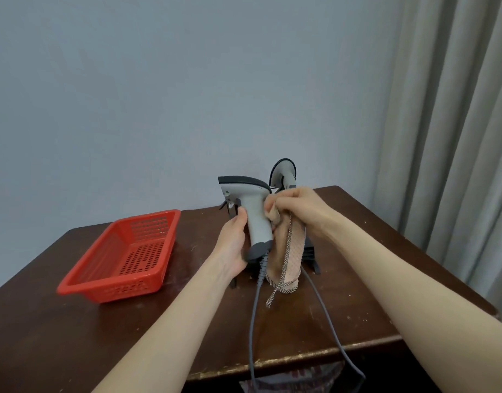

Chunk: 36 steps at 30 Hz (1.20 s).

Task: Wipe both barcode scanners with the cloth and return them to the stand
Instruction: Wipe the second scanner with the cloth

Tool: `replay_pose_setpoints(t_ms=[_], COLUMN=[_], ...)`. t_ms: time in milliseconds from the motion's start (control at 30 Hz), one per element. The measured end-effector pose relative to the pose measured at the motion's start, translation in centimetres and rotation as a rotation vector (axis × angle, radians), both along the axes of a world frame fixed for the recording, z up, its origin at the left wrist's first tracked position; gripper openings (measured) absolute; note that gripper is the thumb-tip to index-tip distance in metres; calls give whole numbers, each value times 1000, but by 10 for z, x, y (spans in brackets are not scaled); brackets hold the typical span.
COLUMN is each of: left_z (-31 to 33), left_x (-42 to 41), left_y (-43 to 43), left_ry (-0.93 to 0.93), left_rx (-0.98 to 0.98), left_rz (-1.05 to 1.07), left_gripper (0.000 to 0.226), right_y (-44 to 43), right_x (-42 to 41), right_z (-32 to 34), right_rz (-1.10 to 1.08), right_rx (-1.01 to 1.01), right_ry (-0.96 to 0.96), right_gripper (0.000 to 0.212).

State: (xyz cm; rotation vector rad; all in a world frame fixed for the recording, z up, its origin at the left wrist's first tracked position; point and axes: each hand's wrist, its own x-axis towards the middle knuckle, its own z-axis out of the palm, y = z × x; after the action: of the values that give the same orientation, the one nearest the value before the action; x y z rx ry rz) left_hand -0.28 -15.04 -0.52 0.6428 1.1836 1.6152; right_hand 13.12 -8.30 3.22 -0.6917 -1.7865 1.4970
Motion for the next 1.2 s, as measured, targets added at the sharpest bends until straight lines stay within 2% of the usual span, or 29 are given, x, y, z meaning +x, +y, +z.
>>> replay_pose_setpoints(t_ms=[67,133,300,433,567,633,733,800,867,1033,1200], left_z=[4,5,7,4,7,8,9,10,13,29,33], left_x=[3,5,5,-7,-3,-1,-6,-10,-9,4,2], left_y=[-1,0,2,2,-1,-2,-2,-4,-8,-9,-11], left_ry=[-28,-48,-91,-104,-111,-143,-268,-356,-410,-223,-52], left_rx=[0,-2,-42,-77,-116,-121,-102,-62,-40,-93,-128], left_rz=[-5,7,39,101,100,47,-3,-32,-86,-177,-157], left_gripper=[47,45,45,52,44,46,50,51,51,59,33], right_y=[6,9,-6,-12,-9,-9,-7,-2,4,6,11], right_x=[-3,-7,-7,2,-5,-7,-2,0,0,-11,-16], right_z=[-1,-3,-10,-10,-8,-6,-4,-6,-12,-23,-23], right_rz=[-208,-294,-137,40,-168,-153,25,-20,-166,-227,-285], right_rx=[16,90,193,251,175,173,89,3,-72,-253,-313], right_ry=[118,129,57,-182,68,33,-95,-58,3,139,212], right_gripper=[22,24,23,32,22,19,25,22,18,12,13])
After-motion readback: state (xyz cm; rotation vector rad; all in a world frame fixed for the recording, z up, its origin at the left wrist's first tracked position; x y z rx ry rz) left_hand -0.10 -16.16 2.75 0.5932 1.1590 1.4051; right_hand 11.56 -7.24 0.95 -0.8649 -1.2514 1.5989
